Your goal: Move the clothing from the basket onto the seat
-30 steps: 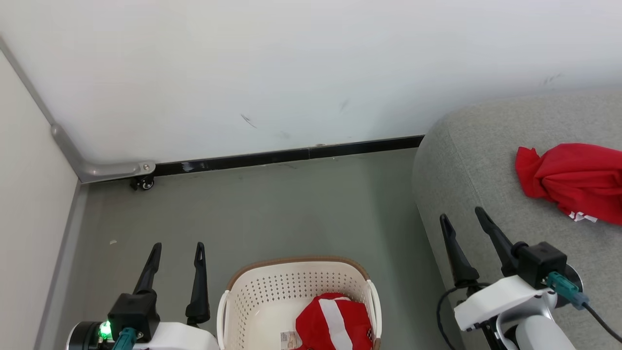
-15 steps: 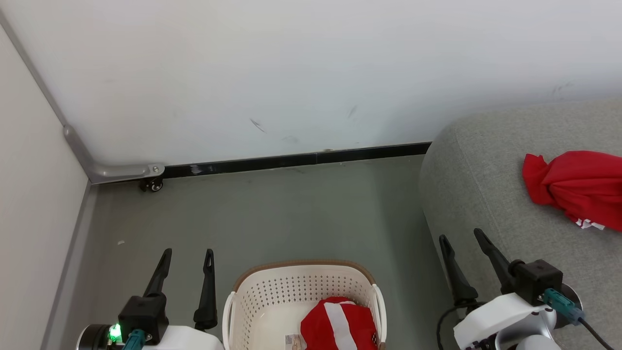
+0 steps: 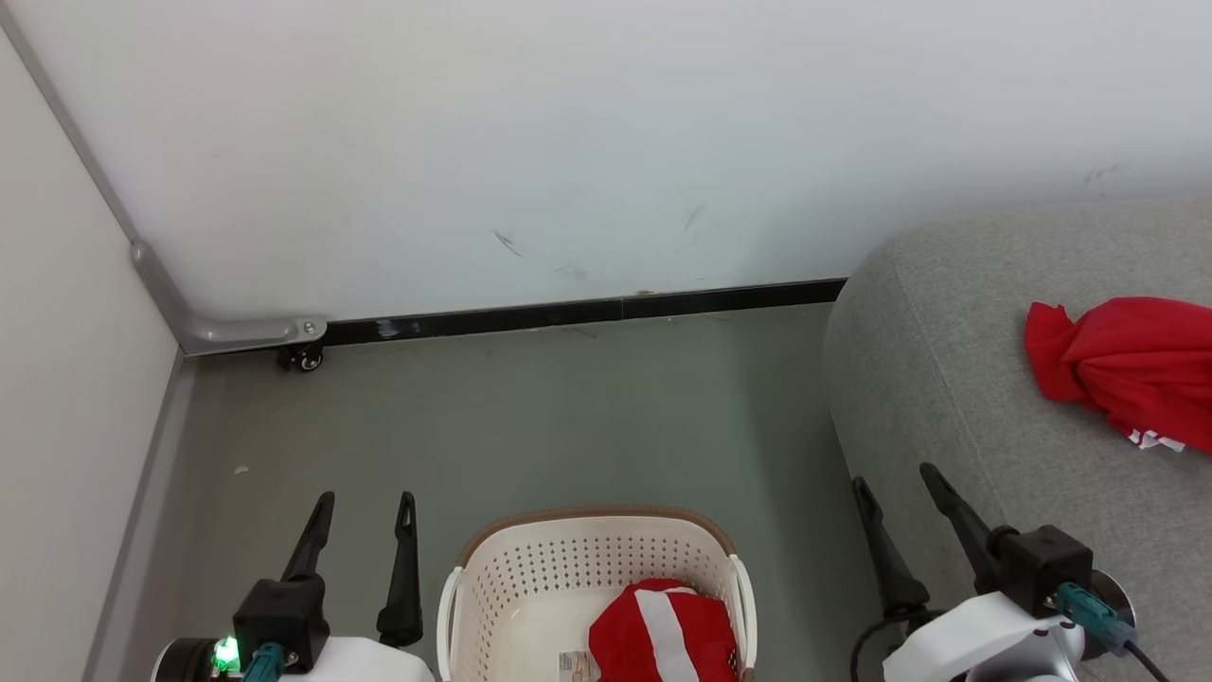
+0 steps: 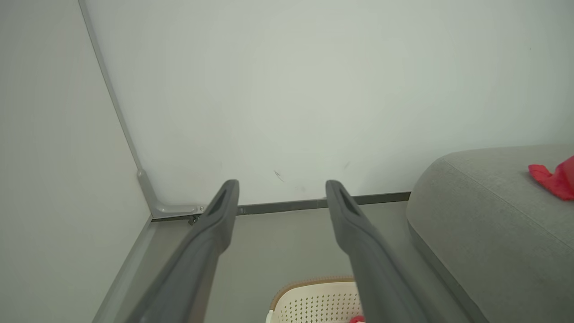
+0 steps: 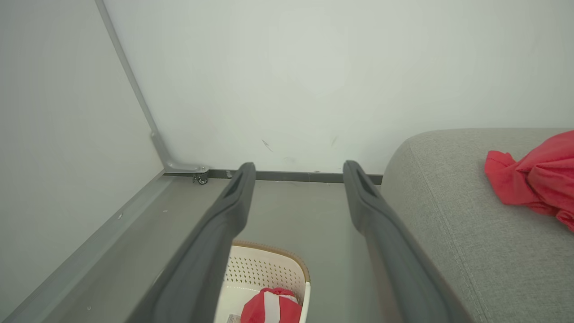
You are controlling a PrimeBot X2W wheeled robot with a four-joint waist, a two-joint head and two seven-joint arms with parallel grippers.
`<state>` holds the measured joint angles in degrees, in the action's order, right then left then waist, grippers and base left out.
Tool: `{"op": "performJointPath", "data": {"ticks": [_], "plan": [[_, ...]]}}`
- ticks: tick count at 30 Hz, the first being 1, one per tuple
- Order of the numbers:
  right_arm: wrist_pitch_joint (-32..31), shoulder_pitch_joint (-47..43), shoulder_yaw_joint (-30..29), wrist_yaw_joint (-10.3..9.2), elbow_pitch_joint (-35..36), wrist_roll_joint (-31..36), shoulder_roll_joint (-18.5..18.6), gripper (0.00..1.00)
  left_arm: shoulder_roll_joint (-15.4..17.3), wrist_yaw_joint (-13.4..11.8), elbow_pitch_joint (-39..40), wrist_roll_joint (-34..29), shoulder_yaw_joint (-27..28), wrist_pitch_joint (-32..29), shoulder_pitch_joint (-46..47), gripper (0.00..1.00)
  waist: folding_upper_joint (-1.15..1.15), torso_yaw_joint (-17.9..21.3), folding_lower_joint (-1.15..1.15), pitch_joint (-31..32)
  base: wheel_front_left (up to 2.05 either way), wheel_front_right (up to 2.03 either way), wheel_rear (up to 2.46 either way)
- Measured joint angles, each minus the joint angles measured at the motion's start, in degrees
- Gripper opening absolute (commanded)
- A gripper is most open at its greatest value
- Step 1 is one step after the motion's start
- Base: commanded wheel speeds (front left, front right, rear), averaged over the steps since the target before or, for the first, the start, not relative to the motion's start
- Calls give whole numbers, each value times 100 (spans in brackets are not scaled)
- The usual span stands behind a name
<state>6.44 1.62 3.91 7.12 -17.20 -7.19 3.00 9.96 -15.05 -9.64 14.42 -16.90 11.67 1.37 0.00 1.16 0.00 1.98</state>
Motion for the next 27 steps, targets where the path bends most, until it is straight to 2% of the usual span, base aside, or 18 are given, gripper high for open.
{"op": "performJointPath", "data": {"ticks": [18,27], "plan": [[-46,-266,47,0,364,-23,-9,100,30,-9,-119,96,114,45,1,100,0,60,0,-101,0,0,0],[-45,-520,-144,0,615,-37,-26,100,108,0,-176,68,75,46,87,100,0,110,0,-257,0,0,0]]}}
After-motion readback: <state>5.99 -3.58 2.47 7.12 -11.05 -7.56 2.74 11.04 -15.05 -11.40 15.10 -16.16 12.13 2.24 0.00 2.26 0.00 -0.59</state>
